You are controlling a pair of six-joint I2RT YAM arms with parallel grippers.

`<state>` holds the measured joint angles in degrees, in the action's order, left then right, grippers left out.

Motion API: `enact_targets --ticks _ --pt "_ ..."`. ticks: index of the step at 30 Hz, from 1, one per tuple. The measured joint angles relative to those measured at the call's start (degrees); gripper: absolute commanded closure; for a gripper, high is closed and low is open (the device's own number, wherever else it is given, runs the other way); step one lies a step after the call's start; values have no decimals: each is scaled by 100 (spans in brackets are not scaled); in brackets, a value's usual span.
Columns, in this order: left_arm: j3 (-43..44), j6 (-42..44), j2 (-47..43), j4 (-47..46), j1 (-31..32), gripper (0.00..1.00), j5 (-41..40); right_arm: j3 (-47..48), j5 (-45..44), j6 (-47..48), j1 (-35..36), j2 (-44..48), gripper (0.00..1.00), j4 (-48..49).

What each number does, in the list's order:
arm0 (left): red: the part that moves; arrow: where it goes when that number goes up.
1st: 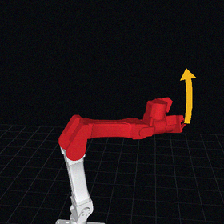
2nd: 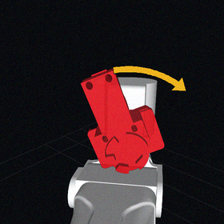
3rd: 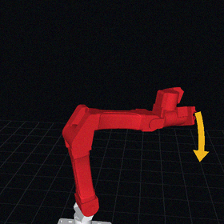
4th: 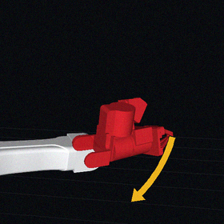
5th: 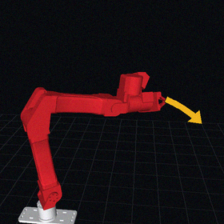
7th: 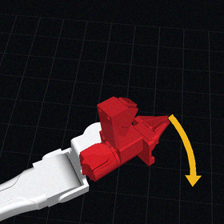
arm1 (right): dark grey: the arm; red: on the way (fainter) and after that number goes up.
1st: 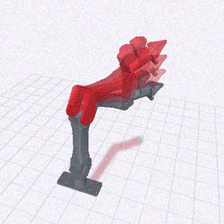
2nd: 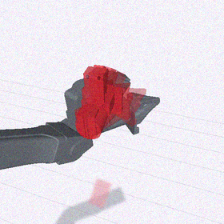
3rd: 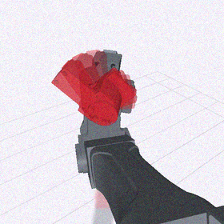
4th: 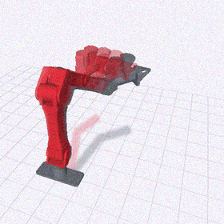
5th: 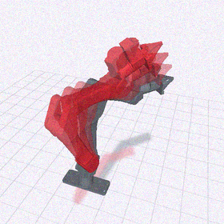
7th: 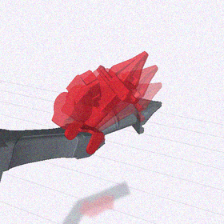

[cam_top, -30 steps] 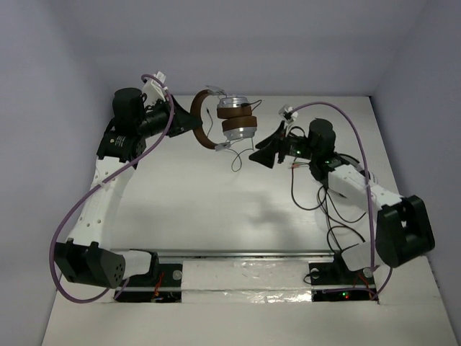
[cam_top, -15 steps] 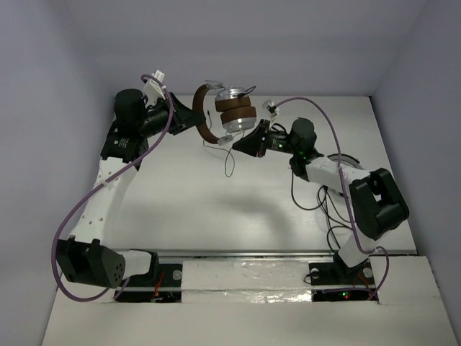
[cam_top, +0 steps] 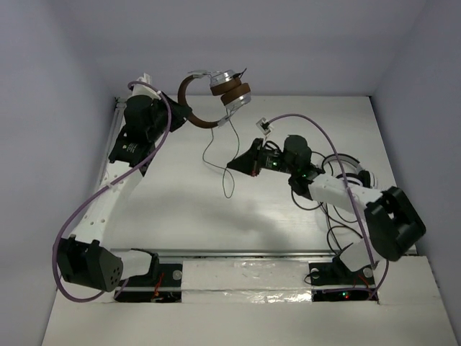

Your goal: Wrap the headphones

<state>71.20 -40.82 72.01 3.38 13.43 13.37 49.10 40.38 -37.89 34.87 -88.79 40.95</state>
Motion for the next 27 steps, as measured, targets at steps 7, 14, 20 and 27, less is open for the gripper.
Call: enact_targets --ticks 7,14,20,27 --pt "-17 586 -214 374 610 100 -2061 199 -1095 691 625 938 100 -2111" --pt "-24 1325 -31 1080 1523 100 -3768 857 -2238 1246 1270 1191 100 -4627" --pt "-55 1897 455 1886 2273 100 -4638 1956 -2903 1766 1283 1290 100 -6424" --pt "-275 2581 540 2524 2811 100 -4599 2778 -3600 2251 1290 1150 100 -7595"
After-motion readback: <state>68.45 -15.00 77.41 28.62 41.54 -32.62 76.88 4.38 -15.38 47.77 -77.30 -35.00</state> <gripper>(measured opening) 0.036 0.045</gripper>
